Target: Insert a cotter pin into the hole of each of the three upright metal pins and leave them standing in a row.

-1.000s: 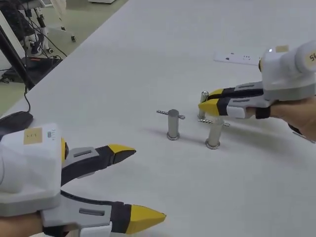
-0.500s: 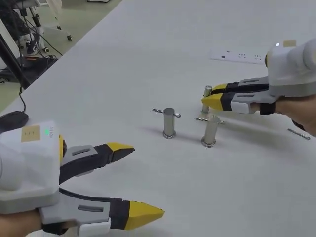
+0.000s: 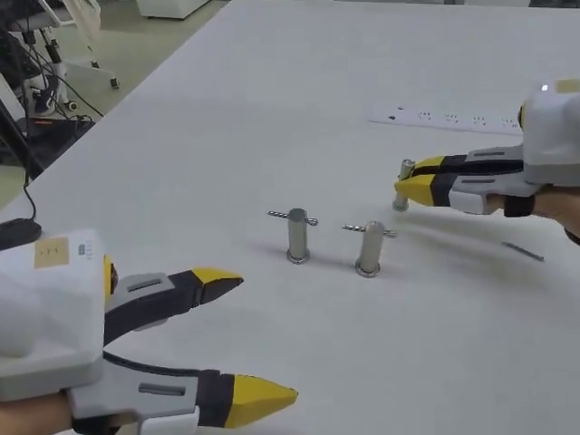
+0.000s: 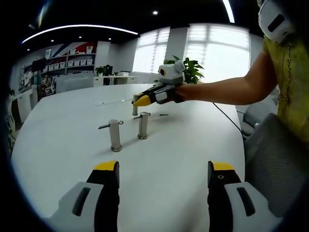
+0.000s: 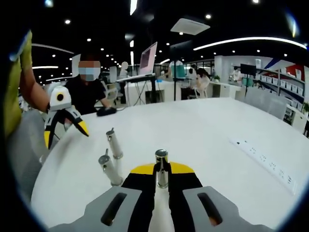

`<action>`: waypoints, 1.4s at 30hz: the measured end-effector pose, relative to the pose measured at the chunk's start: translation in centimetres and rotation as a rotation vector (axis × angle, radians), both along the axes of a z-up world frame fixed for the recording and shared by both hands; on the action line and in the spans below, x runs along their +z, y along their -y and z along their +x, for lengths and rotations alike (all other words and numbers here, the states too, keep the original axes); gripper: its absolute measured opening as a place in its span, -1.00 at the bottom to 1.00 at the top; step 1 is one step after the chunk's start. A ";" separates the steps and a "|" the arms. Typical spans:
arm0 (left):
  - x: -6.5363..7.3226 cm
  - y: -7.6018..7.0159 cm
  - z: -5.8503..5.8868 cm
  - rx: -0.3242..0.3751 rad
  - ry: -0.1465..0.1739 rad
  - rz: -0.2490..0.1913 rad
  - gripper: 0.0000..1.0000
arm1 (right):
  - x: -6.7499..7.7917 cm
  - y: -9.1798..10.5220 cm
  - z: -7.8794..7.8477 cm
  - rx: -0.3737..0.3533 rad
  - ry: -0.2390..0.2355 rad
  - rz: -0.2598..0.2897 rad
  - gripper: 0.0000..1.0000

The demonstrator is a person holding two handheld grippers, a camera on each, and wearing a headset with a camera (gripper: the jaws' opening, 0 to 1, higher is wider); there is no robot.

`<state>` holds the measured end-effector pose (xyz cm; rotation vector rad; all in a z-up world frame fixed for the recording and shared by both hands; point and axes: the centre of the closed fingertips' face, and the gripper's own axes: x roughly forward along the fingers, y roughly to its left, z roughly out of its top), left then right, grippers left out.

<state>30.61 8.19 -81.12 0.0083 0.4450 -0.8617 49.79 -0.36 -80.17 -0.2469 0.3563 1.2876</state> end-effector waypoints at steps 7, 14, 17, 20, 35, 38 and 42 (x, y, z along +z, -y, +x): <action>0.8 0.4 -0.3 -0.013 0.017 -0.002 0.48 | -0.1 3.2 -1.7 -0.047 -0.005 -0.027 -0.83; 1.4 0.7 -0.6 -0.029 0.031 0.005 0.47 | -0.4 5.7 -4.2 -0.075 -0.019 -0.057 -0.83; 1.9 0.8 -0.8 -0.033 0.042 0.007 0.46 | -0.2 6.4 -5.6 -0.082 -0.023 -0.060 -0.83; 2.3 0.9 -1.0 -0.039 0.051 0.012 0.46 | 0.0 6.6 -7.1 -0.073 -0.020 -0.068 -0.83; 4.0 1.1 -3.0 -0.054 0.091 0.034 0.43 | 0.0 3.1 -14.4 0.042 -0.045 -0.044 -0.83; 4.1 1.1 -3.4 -0.053 0.094 0.038 0.43 | -0.3 1.3 -15.5 0.090 -0.050 -0.043 -0.83; 4.0 0.7 -3.8 -0.047 0.089 0.047 0.42 | -0.7 -0.7 -16.4 0.156 -0.054 -0.041 -0.83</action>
